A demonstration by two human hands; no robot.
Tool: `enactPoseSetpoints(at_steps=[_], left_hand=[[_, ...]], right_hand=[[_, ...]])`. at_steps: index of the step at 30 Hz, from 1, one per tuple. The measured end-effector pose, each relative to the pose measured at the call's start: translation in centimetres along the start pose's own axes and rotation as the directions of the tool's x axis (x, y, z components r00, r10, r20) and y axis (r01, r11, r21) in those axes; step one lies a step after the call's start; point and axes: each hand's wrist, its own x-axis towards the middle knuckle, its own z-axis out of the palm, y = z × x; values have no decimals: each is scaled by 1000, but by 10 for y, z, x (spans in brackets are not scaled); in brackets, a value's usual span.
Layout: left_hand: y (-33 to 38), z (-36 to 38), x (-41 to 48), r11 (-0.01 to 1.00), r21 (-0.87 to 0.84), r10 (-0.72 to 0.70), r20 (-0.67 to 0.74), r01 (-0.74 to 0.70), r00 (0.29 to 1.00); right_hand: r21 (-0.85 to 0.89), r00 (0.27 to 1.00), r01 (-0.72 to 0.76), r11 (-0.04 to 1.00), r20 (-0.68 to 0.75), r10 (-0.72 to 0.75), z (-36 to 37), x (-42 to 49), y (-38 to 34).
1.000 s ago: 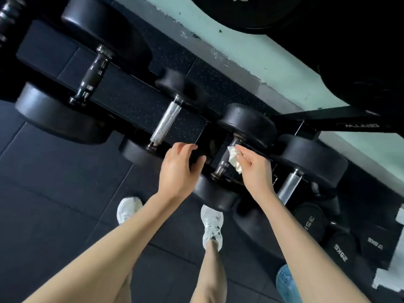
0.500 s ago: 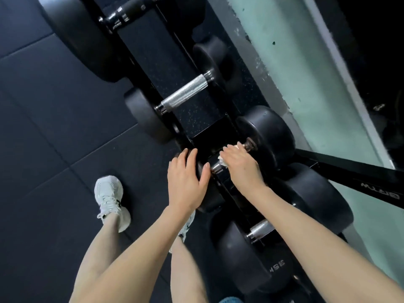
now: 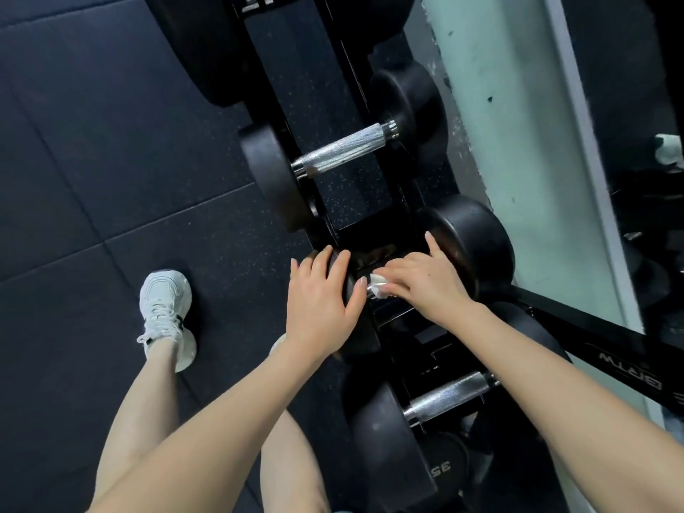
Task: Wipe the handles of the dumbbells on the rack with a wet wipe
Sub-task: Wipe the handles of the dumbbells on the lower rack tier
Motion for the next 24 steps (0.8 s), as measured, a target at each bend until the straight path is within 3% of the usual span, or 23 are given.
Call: enactPoseSetpoints(at_steps=[7, 11, 14, 18, 24], left_hand=[[-1, 1, 1, 1000, -3, 8, -3, -8, 1000], [-1, 0, 0, 1000, 24, 13, 0, -13, 1000], [0, 0, 0, 999, 52, 14, 3, -14, 1000], [0, -1, 1, 998, 65, 22, 17, -23, 1000], [-1, 0, 1, 998, 61, 30, 13, -30, 999]], right_hand=[[55, 996, 56, 997, 61, -59, 3, 6, -8], [-75, 987, 133, 988, 97, -126, -11, 7, 6], [-144, 994, 86, 986, 82, -75, -14, 4, 8], [-46, 997, -12, 999, 71, 15, -4, 1, -11], [-15, 997, 4, 1000, 75, -3, -5, 5, -20]])
